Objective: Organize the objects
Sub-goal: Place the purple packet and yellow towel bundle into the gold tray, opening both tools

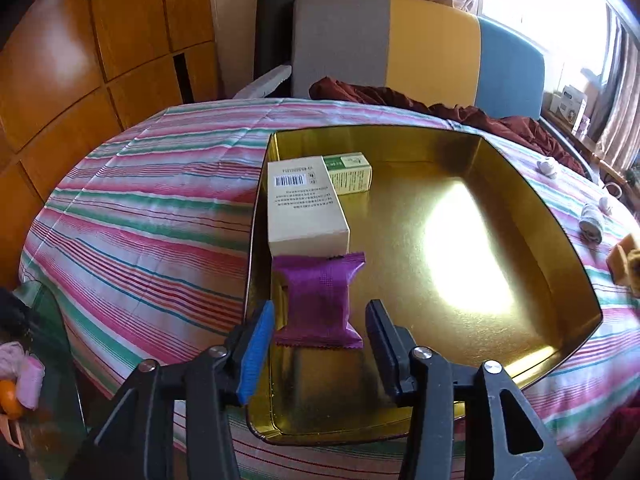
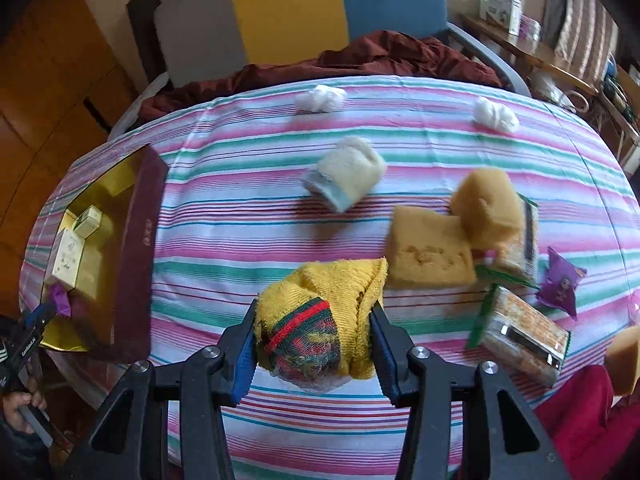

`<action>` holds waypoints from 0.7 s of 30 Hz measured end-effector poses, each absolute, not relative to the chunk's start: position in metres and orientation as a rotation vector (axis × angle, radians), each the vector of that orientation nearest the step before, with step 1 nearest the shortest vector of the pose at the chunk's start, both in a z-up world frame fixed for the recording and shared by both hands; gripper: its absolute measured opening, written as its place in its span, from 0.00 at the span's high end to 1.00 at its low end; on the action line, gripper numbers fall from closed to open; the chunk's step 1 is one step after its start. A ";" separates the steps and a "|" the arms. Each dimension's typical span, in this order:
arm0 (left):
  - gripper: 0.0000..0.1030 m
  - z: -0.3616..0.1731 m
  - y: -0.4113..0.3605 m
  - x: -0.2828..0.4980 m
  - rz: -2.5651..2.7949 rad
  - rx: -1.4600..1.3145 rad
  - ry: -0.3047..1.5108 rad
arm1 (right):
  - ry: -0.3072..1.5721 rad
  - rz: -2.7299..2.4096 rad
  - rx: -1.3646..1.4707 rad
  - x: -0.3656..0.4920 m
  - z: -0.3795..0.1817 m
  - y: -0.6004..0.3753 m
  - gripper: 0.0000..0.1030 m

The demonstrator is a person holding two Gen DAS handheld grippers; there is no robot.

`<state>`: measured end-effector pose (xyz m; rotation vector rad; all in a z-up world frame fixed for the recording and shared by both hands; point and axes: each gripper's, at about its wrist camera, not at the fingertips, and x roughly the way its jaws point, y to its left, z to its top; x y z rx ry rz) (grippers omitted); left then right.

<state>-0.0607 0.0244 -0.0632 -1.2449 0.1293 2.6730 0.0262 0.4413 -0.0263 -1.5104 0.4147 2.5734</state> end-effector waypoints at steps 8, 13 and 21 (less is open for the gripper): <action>0.34 -0.038 -0.005 -0.048 2.740 -1.153 0.019 | 0.276 2.884 -1.555 -0.022 -0.001 0.310 0.52; 0.22 -0.025 -0.024 -0.038 2.760 -1.110 -0.048 | 0.152 2.943 -1.673 -0.047 -0.020 0.233 0.51; 0.06 -0.019 -0.033 -0.035 2.793 -1.094 -0.088 | 0.061 2.914 -1.847 -0.066 -0.065 0.158 0.44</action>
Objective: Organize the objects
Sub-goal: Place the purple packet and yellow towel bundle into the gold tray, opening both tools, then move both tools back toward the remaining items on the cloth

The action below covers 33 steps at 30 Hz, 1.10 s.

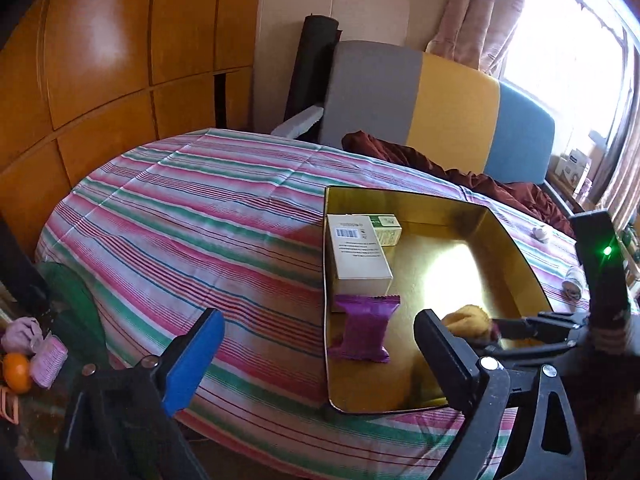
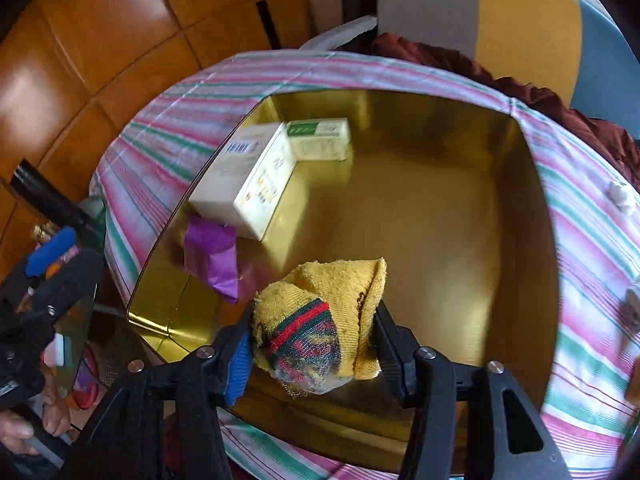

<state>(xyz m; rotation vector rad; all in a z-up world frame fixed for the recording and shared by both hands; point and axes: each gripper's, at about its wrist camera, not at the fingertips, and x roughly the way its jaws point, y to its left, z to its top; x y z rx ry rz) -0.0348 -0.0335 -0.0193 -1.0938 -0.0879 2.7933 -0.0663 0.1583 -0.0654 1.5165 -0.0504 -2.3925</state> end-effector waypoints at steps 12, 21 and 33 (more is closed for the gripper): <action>0.01 -0.025 -0.034 -0.034 2.807 -1.107 -0.090 | -0.097 -2.382 1.479 -0.054 -0.066 0.156 0.19; 0.01 -0.029 -0.042 -0.038 2.796 -1.160 -0.187 | -0.212 -2.511 1.416 -0.032 -0.041 0.195 0.18; 0.00 -0.027 -0.027 -0.034 2.749 -1.135 -0.139 | -0.406 -2.657 1.440 -0.008 -0.034 0.278 0.18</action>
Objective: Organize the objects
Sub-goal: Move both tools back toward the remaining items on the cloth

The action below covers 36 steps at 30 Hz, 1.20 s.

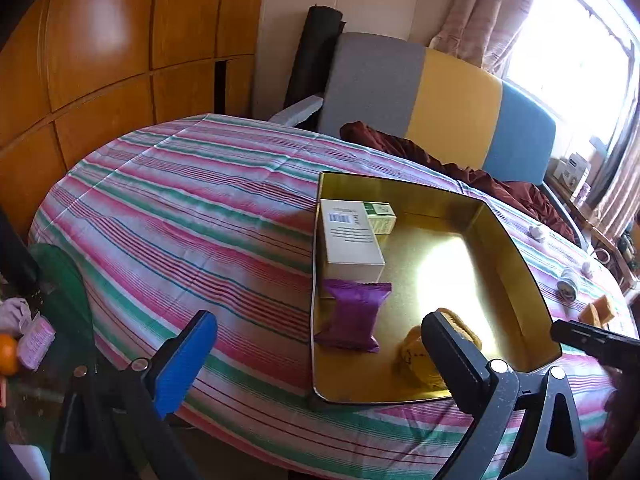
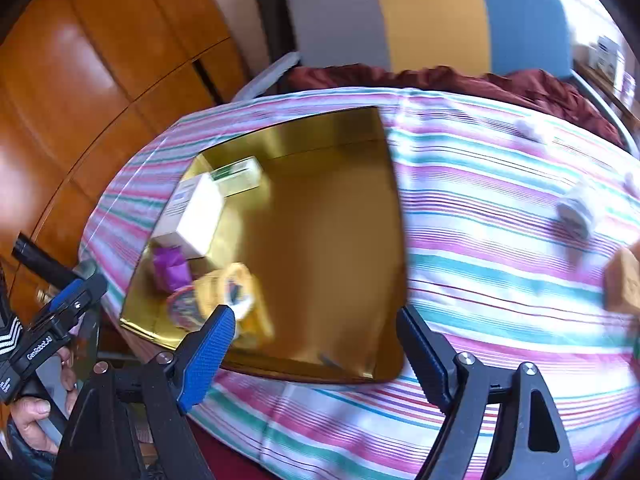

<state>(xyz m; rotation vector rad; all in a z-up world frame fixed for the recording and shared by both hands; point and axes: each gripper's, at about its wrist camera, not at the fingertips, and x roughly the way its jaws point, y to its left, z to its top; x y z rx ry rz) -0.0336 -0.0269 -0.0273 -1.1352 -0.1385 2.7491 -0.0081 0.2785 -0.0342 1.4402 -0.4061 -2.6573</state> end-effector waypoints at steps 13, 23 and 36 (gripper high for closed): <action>0.00 0.004 0.022 -0.041 2.675 -1.056 -0.014 | -0.617 -2.844 1.518 0.023 -0.028 0.409 0.18; 0.00 0.057 0.109 -0.054 2.547 -0.858 0.111 | -0.811 -3.077 1.458 0.038 0.002 0.530 0.18; 0.00 0.077 0.286 -0.117 2.237 -0.873 0.252 | -1.328 -3.066 1.290 0.052 -0.029 0.635 0.18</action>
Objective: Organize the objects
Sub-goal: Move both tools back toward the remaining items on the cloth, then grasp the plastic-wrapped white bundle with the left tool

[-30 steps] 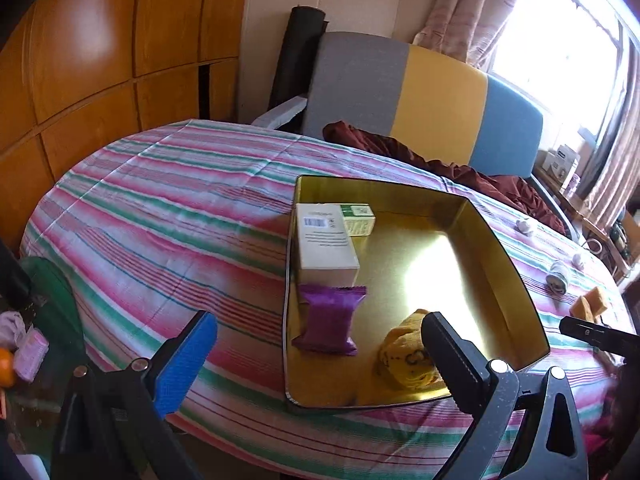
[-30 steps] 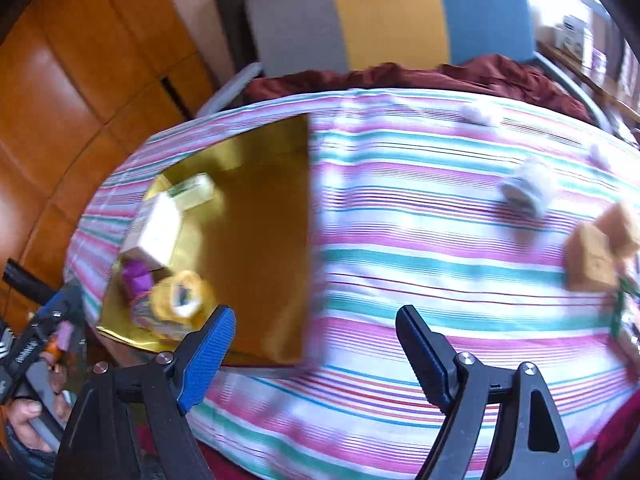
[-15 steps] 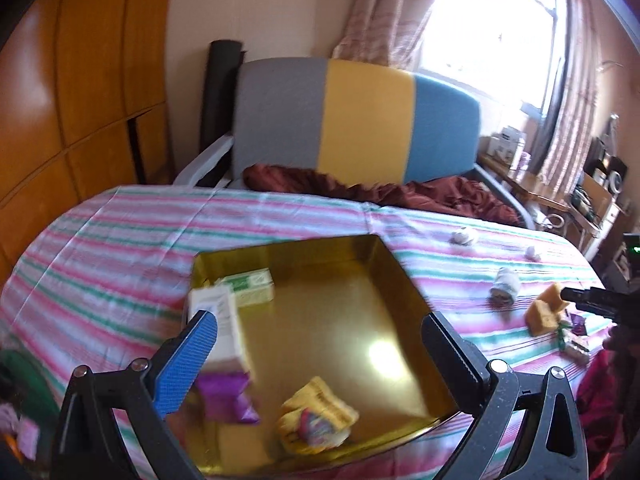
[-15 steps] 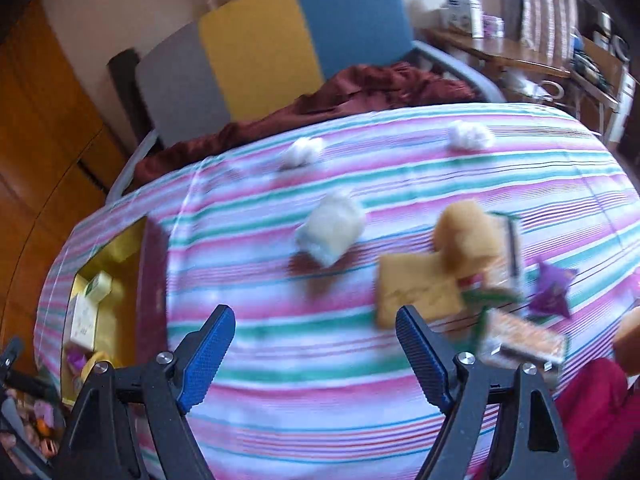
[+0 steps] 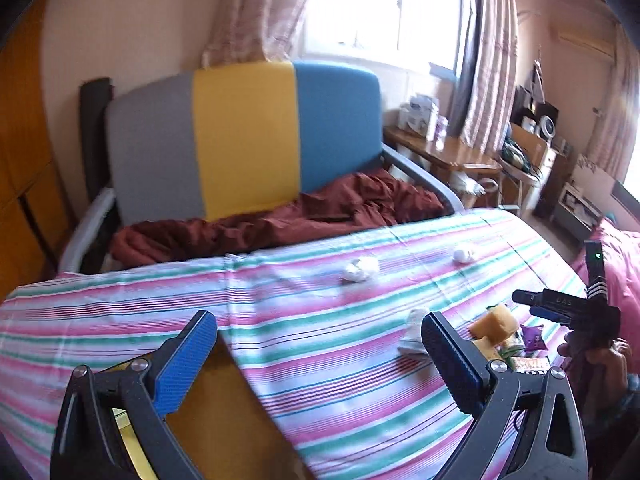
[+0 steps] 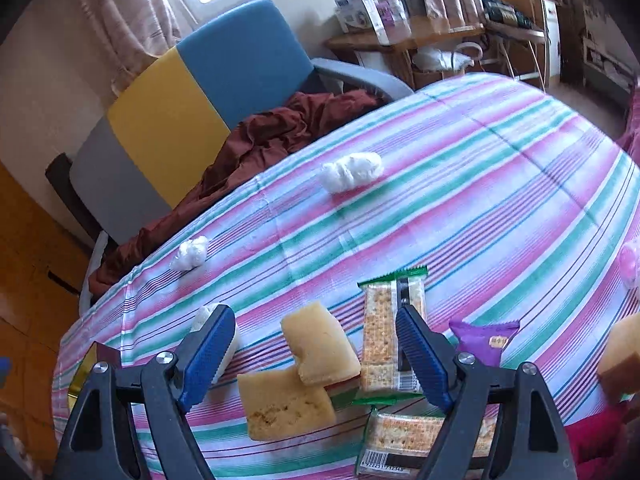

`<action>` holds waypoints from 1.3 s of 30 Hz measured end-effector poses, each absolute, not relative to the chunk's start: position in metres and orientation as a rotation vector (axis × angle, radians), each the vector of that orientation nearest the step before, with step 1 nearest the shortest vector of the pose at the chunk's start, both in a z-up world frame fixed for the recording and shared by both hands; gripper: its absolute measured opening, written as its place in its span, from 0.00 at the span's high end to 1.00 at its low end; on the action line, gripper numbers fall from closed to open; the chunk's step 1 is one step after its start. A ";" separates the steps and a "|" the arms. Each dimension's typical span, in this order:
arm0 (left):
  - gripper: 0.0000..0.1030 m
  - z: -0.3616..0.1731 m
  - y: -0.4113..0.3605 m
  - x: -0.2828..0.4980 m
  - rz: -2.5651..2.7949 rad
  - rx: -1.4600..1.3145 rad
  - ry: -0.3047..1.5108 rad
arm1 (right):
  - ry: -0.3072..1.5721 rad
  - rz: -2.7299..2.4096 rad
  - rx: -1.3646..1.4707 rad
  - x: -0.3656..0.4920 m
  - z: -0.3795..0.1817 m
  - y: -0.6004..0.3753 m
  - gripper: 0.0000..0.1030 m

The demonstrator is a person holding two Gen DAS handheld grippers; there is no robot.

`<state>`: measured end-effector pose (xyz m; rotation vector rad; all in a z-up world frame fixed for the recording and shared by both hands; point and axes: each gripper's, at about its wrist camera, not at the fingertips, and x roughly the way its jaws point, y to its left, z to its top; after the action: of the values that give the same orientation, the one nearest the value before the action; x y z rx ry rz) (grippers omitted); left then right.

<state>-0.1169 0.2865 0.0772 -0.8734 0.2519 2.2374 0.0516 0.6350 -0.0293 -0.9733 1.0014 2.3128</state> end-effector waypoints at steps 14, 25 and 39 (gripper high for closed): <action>0.00 -0.026 0.445 -0.210 2.146 -1.146 0.528 | 0.941 2.485 -1.079 0.036 -0.023 0.608 0.18; 0.01 -0.065 0.518 -0.250 2.159 -1.136 0.582 | 0.884 2.548 -1.119 0.032 -0.022 0.592 0.18; 0.60 -0.097 0.475 -0.230 2.183 -1.272 0.491 | 0.821 2.539 -1.176 0.024 -0.028 0.585 0.18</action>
<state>-0.2296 0.4751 -0.0974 -1.2720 0.4906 2.1829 0.0239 0.5849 -0.0277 -1.1761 0.8211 2.5394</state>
